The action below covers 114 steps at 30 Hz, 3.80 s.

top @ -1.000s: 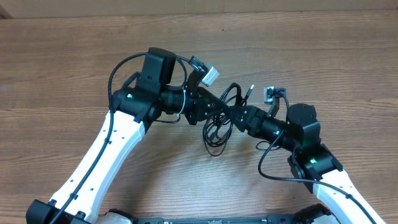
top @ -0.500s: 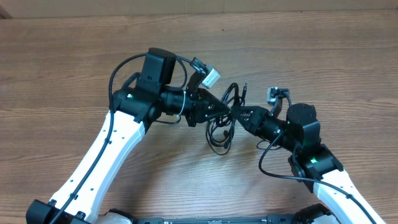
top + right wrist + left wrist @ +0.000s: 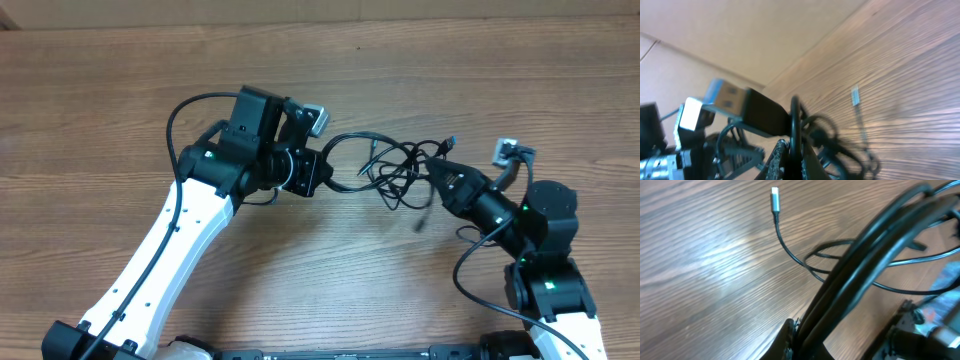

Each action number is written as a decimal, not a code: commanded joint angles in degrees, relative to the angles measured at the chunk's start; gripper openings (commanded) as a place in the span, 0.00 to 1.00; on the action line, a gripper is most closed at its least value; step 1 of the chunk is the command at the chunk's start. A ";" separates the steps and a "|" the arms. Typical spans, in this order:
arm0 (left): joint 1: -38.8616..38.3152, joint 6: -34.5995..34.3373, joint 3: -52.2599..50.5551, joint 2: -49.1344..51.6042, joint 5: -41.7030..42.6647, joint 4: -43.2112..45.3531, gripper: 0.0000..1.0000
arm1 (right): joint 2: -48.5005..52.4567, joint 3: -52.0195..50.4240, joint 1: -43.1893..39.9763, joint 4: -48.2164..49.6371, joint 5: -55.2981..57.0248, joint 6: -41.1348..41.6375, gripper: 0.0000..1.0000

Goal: Untangle cables

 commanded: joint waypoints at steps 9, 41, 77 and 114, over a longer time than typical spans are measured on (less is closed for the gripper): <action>0.85 -6.97 0.52 -1.05 -10.45 -1.84 0.04 | 0.70 1.05 -4.85 -11.37 29.40 -5.66 0.04; 1.60 -19.50 0.76 -3.76 42.91 40.59 0.04 | 15.32 1.05 9.66 9.29 -1.99 -6.58 0.68; 20.39 -75.89 0.74 -3.72 58.05 112.19 0.04 | 27.30 1.05 3.48 -3.37 38.93 1.36 0.62; 35.95 -69.51 -0.92 -1.62 59.84 102.66 0.04 | 17.14 1.66 -12.46 -3.21 2.21 -28.68 0.84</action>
